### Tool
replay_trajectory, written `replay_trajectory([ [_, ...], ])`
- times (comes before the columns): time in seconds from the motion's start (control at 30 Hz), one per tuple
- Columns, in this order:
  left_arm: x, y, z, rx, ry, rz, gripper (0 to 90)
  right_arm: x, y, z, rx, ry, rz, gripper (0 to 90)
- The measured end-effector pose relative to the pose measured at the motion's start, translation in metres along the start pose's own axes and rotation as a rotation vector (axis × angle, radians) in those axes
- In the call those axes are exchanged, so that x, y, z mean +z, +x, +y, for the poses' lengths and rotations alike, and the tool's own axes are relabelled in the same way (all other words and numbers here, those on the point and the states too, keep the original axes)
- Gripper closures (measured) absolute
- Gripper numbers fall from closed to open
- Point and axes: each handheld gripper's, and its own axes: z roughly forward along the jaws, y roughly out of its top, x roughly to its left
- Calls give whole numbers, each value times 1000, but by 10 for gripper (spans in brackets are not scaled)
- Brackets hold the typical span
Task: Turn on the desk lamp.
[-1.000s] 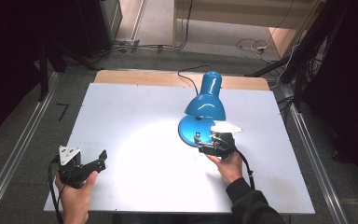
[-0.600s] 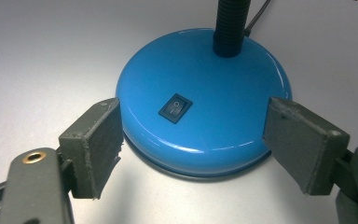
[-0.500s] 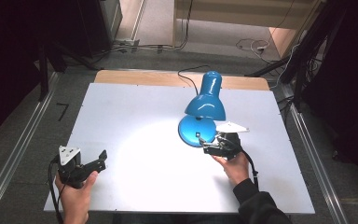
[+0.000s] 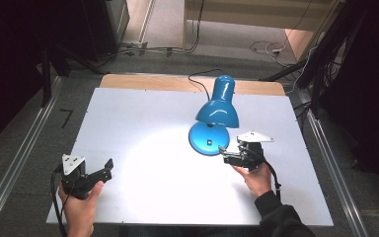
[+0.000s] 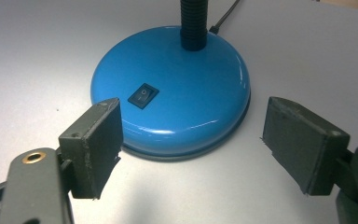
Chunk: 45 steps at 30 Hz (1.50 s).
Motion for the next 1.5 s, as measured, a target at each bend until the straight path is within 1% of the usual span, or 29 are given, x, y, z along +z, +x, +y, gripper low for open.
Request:
replay_trajectory([
  [0.03,0,0,0,0,0,0,70,0,0,0,0,0,0,187],
  [0.07,0,0,0,1,0,0,70,-2,-4,-1,2,-5,-2,187],
  [0.2,1,0,0,-2,1,-2,70,-5,-9,-3,14,-5,-6,187],
  [0.37,0,0,0,0,0,-1,70,-11,-18,-7,27,-5,-22,188],
  [0.5,0,0,0,0,1,0,70,-15,-22,-9,28,-3,-29,188],
  [0.63,0,1,0,2,1,0,70,-22,-27,-13,21,-3,-42,188],
  [0.83,0,0,0,1,1,1,70,-34,-38,-18,30,-3,-60,187],
  [1.07,0,0,0,1,2,2,70,-48,-51,-27,51,-8,-79,185],
  [1.33,0,0,0,0,2,1,70,-57,-62,-36,64,-7,-100,184],
  [1.4,0,0,0,-1,2,2,70,-62,-68,-41,82,-4,-107,184],
  [1.5,0,0,-1,0,4,0,70,-64,-71,-43,84,-7,-114,184],
])
